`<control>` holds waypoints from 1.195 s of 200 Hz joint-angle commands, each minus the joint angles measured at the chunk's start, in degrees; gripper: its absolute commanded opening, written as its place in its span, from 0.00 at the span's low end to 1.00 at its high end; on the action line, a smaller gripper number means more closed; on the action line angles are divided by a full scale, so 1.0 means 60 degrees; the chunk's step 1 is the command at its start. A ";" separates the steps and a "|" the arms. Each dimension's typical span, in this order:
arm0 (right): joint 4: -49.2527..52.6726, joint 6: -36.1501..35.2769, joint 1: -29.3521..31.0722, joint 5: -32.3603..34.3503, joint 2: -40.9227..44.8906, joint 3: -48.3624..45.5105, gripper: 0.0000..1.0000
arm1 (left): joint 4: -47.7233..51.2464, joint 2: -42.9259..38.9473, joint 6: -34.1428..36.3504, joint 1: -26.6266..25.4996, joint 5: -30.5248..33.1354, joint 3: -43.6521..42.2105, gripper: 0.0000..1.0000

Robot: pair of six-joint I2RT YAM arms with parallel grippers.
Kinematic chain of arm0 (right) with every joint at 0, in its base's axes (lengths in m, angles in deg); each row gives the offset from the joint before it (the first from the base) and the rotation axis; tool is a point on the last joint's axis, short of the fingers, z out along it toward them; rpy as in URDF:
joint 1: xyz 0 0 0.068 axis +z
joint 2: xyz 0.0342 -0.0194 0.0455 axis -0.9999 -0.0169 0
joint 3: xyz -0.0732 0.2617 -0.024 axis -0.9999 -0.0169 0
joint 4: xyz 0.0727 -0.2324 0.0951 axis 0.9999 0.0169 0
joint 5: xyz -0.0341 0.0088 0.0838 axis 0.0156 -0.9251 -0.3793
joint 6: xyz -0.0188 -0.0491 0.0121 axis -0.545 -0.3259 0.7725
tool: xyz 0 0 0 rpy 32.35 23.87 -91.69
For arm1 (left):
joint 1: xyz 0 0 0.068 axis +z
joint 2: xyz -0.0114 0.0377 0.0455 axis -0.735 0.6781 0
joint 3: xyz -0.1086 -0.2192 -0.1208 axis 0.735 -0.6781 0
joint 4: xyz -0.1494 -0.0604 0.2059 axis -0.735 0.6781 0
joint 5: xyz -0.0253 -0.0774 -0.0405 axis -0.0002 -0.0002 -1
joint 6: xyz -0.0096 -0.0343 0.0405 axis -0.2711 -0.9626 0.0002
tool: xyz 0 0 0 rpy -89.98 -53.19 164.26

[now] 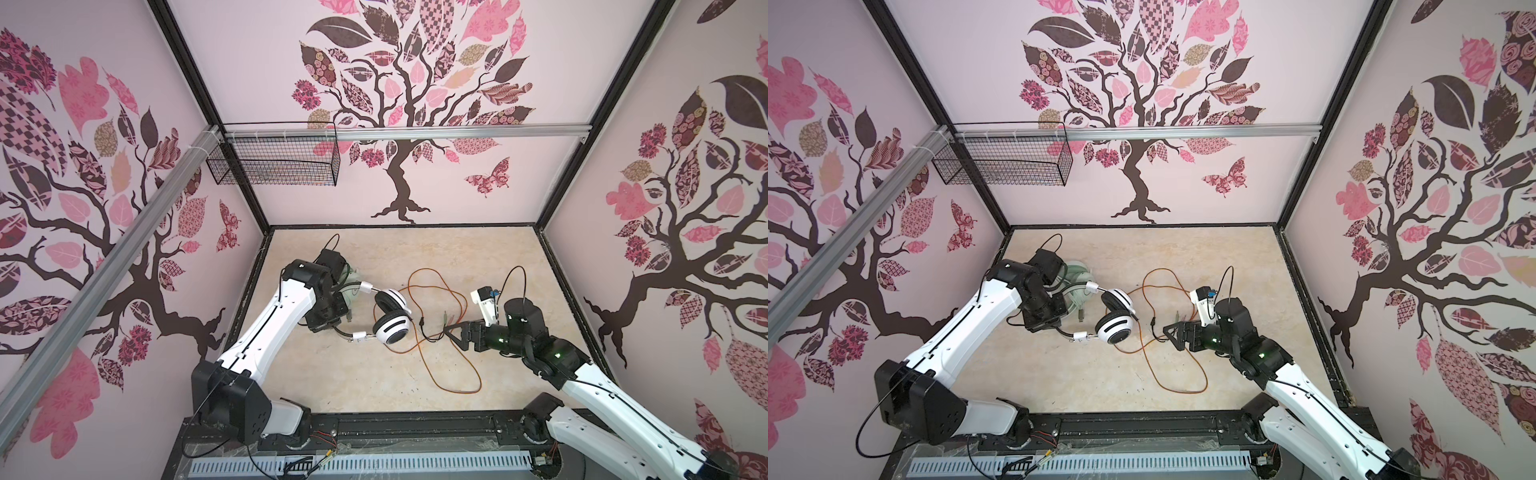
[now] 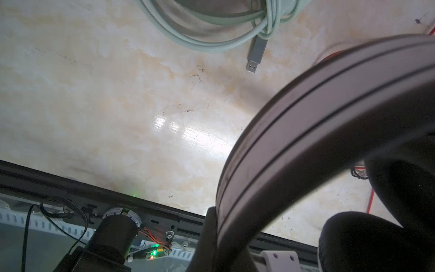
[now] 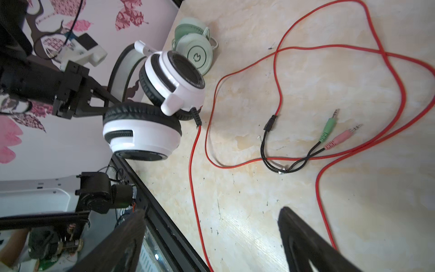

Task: Wrap the headphones

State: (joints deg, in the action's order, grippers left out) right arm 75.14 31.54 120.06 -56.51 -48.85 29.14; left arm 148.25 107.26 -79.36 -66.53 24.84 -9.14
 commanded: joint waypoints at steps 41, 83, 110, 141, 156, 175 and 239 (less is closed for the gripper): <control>-0.0593 -0.0088 0.1935 0.1872 0.0300 -0.1244 0.80 | 0.0719 -0.0525 -0.0255 0.1525 -0.1571 0.1444 0.00; -0.1426 -0.0525 0.2644 0.2797 0.0151 -0.1757 0.81 | 0.1379 -0.0159 0.0096 0.3027 -0.2173 0.2243 0.00; -0.2120 -0.0904 0.2638 0.2892 -0.0017 -0.2095 0.83 | 0.1363 0.0011 0.0499 0.3453 -0.3076 0.2366 0.00; -0.2976 -0.1295 0.2648 0.2660 -0.0913 -0.2147 0.82 | 0.1482 0.0080 0.0478 0.3457 -0.3055 0.2795 0.00; -0.3225 -0.1475 0.2763 0.2618 -0.1561 -0.2040 0.81 | 0.1555 0.0057 0.0455 0.3455 -0.2945 0.3022 0.00; -0.3115 -0.1980 0.3565 0.3385 -0.2519 -0.1679 0.81 | 0.1692 0.0144 0.0466 0.3453 -0.2857 0.3267 0.00; -0.2906 -0.2195 0.4938 0.4145 -0.4928 -0.0683 0.70 | 0.1914 0.0211 0.0267 0.3468 -0.2959 0.4138 0.00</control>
State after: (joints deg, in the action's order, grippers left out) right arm 57.87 19.49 148.36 -34.87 -76.58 23.85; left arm 160.12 108.94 -77.39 -45.83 9.97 10.92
